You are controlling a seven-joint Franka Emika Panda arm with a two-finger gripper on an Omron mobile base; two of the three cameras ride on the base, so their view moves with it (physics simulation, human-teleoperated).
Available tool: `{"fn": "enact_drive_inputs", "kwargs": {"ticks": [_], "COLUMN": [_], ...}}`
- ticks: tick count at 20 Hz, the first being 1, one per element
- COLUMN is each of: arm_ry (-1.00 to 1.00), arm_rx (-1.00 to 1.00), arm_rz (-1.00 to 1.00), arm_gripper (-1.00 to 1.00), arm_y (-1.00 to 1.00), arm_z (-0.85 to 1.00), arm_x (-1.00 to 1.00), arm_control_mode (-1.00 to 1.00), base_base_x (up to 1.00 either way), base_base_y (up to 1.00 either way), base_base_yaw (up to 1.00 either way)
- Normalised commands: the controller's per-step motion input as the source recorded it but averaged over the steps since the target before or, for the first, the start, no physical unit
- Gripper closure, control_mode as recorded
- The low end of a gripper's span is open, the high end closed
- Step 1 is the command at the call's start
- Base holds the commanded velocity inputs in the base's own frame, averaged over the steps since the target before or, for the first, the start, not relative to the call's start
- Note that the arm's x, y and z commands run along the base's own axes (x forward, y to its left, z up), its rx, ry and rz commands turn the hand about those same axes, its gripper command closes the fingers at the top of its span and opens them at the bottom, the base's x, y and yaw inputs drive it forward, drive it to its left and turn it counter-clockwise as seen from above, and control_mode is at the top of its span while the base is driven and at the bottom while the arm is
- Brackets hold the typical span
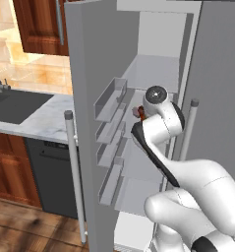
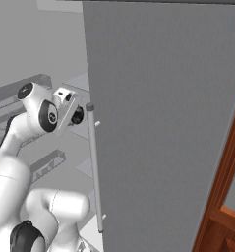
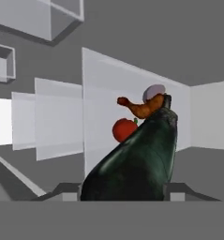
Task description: Take the eggplant and chicken drumstick from the highest rack and move them to the second highest rack where the eggplant and bell pepper are located, to maximize freezer space. Close the freezer door after rearranging.
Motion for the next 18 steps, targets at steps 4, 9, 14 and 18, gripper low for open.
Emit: {"fn": "enact_drive_inputs", "kwargs": {"ticks": [4, 9, 14, 18], "arm_ry": [-0.01, 0.00, 0.00, 0.00], "arm_rx": [-0.11, -0.05, 0.00, 0.00], "arm_rz": [0.00, 0.00, 0.00, 0.00], "arm_gripper": [1.00, 1.00, 1.00, 1.00], "arm_y": [0.00, -0.02, -0.03, -0.10], "arm_z": [-0.38, -0.34, -0.11, -0.03], "arm_x": [0.39, 0.55, 0.65, 0.53], "arm_control_mode": [-1.00, -1.00, -1.00, -1.00], "base_base_x": [0.00, 0.00, 0.00, 0.00], "base_base_y": [0.00, 0.00, 0.00, 0.00], "base_base_yaw": [0.00, 0.00, 0.00, 0.00]}}
